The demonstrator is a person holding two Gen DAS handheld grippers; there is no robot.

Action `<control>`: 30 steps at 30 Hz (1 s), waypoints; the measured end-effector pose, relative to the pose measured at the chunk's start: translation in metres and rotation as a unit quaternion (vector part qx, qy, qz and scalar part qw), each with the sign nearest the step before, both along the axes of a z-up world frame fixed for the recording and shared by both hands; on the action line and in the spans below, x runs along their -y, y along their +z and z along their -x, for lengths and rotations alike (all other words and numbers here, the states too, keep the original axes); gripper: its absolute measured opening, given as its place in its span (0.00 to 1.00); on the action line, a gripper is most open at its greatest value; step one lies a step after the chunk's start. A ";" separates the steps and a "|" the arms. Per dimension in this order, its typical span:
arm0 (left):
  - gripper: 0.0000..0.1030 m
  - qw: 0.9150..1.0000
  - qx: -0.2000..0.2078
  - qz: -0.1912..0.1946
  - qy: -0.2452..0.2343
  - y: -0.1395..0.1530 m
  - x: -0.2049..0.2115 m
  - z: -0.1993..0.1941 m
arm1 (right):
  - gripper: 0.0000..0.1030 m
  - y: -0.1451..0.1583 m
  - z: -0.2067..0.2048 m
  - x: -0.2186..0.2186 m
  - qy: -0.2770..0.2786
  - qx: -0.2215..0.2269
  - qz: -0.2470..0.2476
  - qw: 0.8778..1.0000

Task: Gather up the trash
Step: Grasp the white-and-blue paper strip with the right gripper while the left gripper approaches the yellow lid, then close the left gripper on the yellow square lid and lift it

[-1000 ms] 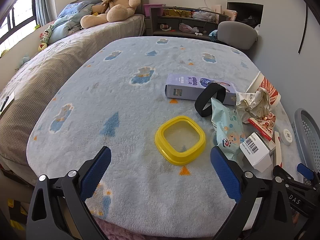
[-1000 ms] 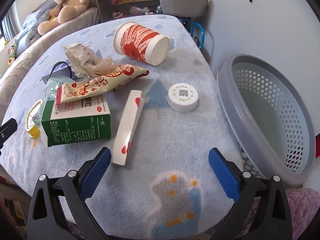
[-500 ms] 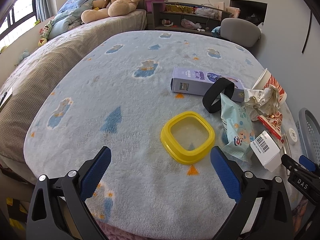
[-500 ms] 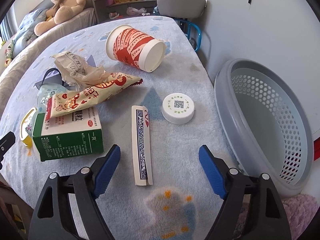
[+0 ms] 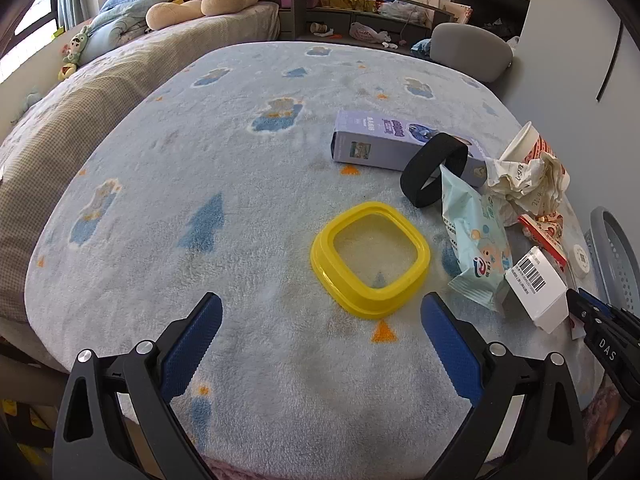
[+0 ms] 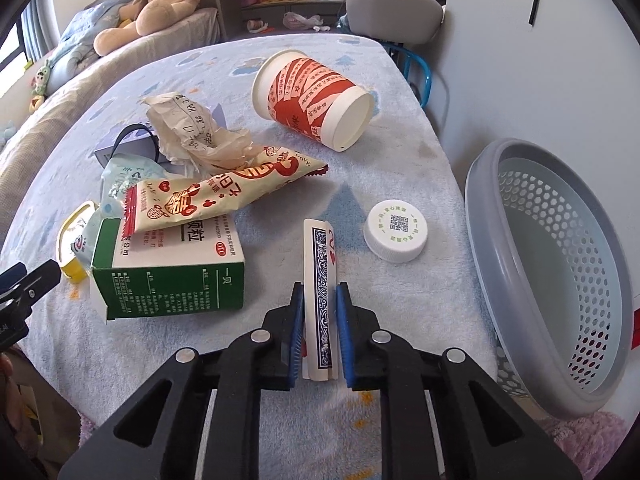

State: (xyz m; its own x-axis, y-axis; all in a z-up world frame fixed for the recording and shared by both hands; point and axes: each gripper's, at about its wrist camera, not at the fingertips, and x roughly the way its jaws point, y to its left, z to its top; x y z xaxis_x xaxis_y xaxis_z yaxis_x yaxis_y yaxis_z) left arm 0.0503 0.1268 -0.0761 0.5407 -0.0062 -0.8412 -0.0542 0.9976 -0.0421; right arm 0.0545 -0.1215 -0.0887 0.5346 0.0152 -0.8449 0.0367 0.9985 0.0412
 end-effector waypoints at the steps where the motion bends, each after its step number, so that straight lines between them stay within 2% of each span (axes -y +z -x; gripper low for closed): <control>1: 0.92 1.000 -0.003 0.002 -0.002 -0.002 0.001 -0.001 | 0.16 0.001 0.002 0.001 0.001 0.001 -0.007 1.000; 10: 0.92 1.000 -0.019 -0.011 -0.003 -0.018 0.008 -0.013 | 0.16 0.011 0.013 0.008 -0.003 0.012 -0.032 0.999; 21: 0.92 0.999 -0.014 -0.019 0.038 -0.013 -0.022 -0.017 | 0.16 0.012 0.015 0.009 -0.003 0.017 -0.035 0.999; 30: 0.92 1.000 -0.007 0.022 0.018 0.003 -0.014 -0.022 | 0.16 0.016 0.019 0.010 -0.002 0.023 -0.040 0.999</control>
